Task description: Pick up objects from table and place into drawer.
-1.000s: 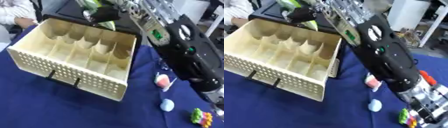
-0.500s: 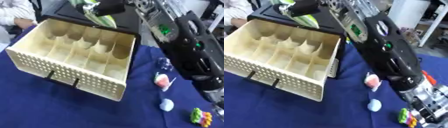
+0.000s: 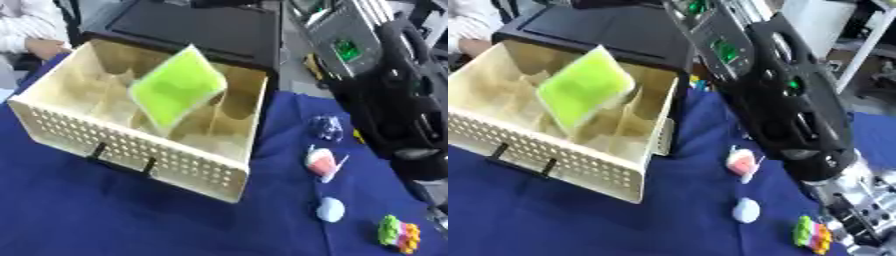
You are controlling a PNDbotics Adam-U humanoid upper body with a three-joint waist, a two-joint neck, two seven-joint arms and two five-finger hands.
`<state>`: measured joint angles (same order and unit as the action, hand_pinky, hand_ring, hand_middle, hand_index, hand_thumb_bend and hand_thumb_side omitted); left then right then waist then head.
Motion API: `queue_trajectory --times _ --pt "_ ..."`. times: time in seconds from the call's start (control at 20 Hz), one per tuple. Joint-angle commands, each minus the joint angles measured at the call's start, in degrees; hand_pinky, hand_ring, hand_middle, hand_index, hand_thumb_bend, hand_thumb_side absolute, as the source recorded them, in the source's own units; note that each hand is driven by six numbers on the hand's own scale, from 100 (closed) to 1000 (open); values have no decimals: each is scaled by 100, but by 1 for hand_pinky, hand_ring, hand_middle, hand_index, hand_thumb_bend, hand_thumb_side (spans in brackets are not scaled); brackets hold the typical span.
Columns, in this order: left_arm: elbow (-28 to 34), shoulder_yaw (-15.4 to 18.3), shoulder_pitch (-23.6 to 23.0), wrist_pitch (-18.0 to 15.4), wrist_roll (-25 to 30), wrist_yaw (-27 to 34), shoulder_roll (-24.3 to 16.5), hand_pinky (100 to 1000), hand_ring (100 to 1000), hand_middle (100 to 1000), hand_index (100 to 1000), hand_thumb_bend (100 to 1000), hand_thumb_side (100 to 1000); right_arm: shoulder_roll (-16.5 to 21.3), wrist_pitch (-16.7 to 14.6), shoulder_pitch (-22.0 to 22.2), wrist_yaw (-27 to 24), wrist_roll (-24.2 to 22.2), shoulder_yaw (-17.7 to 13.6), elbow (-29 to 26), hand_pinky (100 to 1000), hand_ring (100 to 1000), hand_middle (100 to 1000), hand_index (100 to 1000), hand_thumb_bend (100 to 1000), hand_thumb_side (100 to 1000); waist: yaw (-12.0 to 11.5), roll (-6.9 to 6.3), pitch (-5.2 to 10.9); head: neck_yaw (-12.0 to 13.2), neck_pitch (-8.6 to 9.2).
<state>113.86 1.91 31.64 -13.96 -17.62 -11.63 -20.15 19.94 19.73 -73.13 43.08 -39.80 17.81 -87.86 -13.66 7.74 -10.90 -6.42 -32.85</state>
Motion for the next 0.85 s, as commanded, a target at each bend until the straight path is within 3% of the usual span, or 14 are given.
queue_trajectory --times 0.05,0.4,0.55,0.7,0.75,0.8,0.85 --pt "73 8 112 -4 22 28 -81 639 787 739 857 426 1000 82 263 -196 -296 78 -186 -275 929 1000 803 918 772 1000 28 -37 134 10 84" --pt "73 12 117 -7 36 52 -97 640 787 739 857 427 1000 136 663 -246 -902 418 -260 -376 926 1000 792 906 775 1000 36 -25 191 10 89" --pt "73 17 101 -8 37 55 -104 640 787 739 857 427 1000 207 771 -231 -1102 669 -349 -443 914 1000 775 893 705 1000 61 -38 205 18 83" --pt "73 28 79 -6 28 45 -113 630 784 739 857 426 1000 335 859 -182 -1123 921 -553 -631 881 984 751 880 519 1000 93 -63 203 43 73" --pt "73 33 70 -3 21 40 -114 622 782 738 857 425 1000 399 889 -150 -1100 1005 -653 -744 854 967 738 872 344 1000 108 -73 198 54 69" --pt "73 37 62 -2 14 36 -116 619 780 739 857 425 1000 473 912 -113 -1080 1090 -761 -867 843 956 728 869 337 1000 126 -86 190 70 67" --pt "73 45 51 1 6 26 -119 617 778 738 857 423 1000 565 930 -65 -1054 1174 -883 -998 836 945 719 867 251 1000 148 -102 181 93 64"
